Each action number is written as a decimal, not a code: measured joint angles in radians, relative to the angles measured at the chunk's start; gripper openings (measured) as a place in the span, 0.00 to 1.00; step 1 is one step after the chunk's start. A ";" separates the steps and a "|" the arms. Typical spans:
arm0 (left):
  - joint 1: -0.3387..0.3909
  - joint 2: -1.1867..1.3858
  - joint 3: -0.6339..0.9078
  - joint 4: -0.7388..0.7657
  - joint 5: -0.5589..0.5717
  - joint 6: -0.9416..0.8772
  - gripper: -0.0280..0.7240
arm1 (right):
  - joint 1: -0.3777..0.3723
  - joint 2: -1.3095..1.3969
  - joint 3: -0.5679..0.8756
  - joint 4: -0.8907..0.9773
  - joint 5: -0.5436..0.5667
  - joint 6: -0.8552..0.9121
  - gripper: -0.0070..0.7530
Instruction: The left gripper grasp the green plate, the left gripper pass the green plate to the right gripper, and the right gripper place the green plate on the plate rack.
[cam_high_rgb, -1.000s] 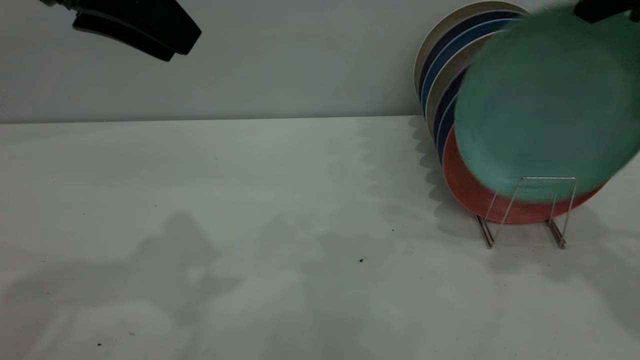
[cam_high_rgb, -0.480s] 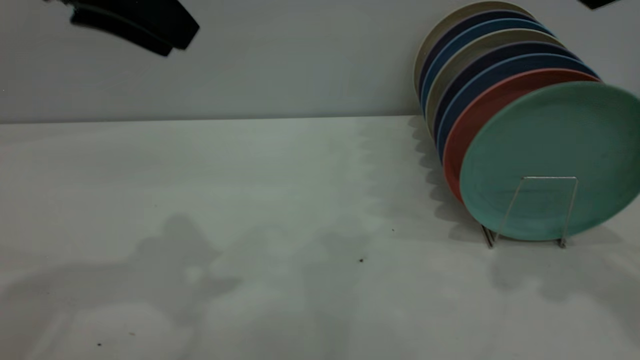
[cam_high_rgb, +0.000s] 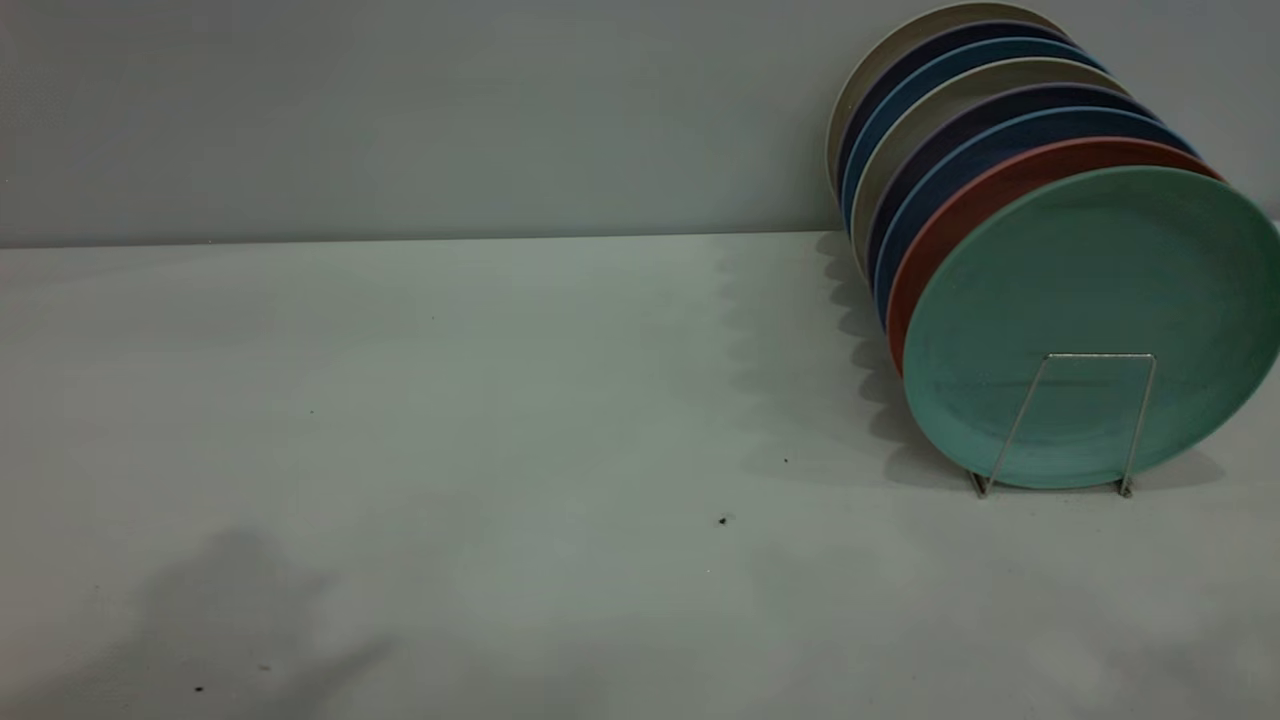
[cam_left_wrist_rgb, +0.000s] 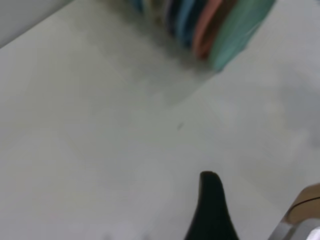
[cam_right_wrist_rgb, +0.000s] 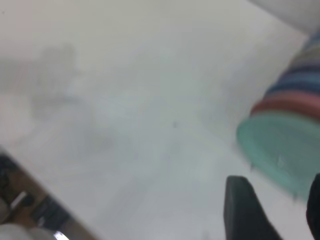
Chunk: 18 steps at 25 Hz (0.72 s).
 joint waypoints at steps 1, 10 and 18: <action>0.000 -0.045 0.000 0.065 0.018 -0.064 0.81 | 0.000 -0.041 0.000 -0.036 0.054 0.055 0.44; 0.000 -0.302 0.134 0.460 0.165 -0.471 0.81 | 0.000 -0.422 0.148 -0.406 0.131 0.504 0.46; 0.000 -0.446 0.506 0.486 0.126 -0.525 0.81 | 0.000 -0.606 0.557 -0.540 0.122 0.573 0.60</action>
